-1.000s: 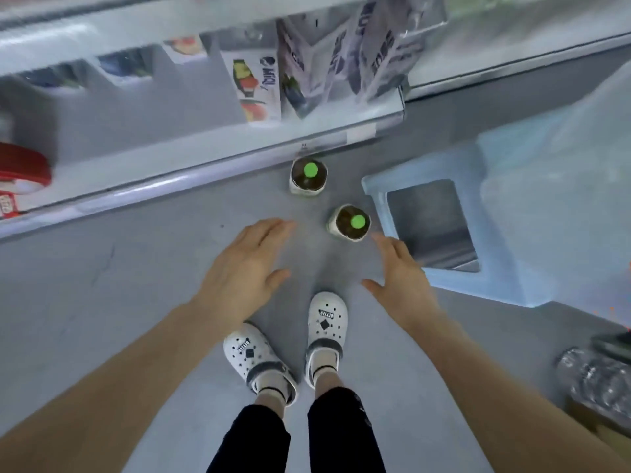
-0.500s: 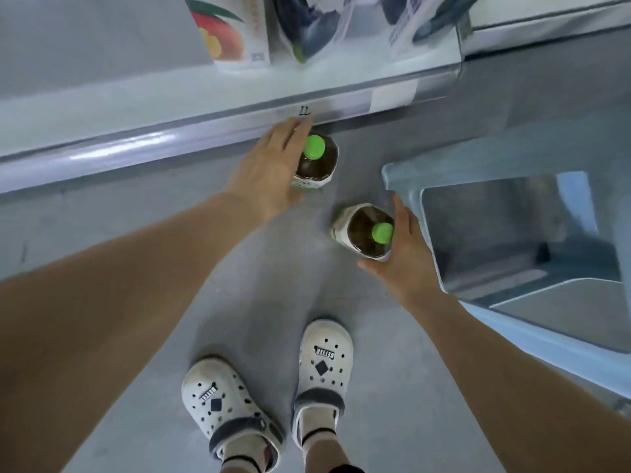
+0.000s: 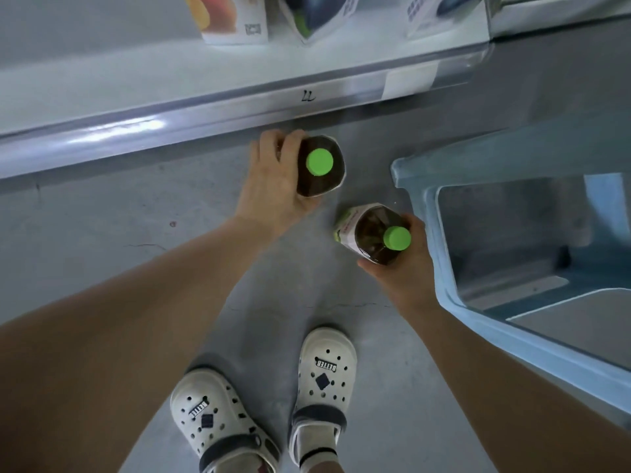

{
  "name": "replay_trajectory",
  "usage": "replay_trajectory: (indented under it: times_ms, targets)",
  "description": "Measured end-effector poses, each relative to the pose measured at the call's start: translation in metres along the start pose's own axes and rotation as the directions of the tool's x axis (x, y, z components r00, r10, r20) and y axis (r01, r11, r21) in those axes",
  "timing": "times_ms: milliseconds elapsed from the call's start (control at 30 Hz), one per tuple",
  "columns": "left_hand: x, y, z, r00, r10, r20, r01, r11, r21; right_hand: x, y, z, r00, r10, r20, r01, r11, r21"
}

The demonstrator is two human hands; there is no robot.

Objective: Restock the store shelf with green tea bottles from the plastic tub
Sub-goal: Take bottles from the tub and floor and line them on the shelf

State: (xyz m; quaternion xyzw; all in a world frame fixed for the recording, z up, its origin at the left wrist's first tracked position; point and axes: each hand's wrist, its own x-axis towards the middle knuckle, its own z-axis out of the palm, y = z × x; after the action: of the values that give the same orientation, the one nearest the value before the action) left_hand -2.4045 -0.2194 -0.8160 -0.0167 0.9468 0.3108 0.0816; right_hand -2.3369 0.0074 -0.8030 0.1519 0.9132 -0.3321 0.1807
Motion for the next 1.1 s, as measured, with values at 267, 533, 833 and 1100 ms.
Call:
replay_trajectory:
  times_ms: [267, 533, 833, 1100]
  targets:
    - [-0.005, 0.002, -0.02, 0.987, -0.139, 0.083, 0.151, 0.976, -0.155, -0.004, -0.009, -0.005, 0.999, 0.043, 0.031, -0.044, 0.999, 0.028]
    - [-0.116, 0.011, -0.108, 0.91, -0.348, 0.225, 0.387, 0.907, -0.164, -0.094, -0.055, -0.037, 0.977, 0.208, 0.036, -0.211, 0.951, 0.226]
    - [-0.22, 0.105, -0.278, 0.889, -0.353, 0.292, 0.416, 0.889, -0.192, -0.234, -0.164, -0.132, 0.964, 0.181, 0.197, -0.232, 0.932, 0.28]
    - [-0.279, 0.198, -0.438, 0.934, -0.3, 0.196, 0.339, 0.916, -0.213, -0.321, -0.285, -0.258, 0.99, -0.015, 0.139, -0.027, 0.956, 0.292]
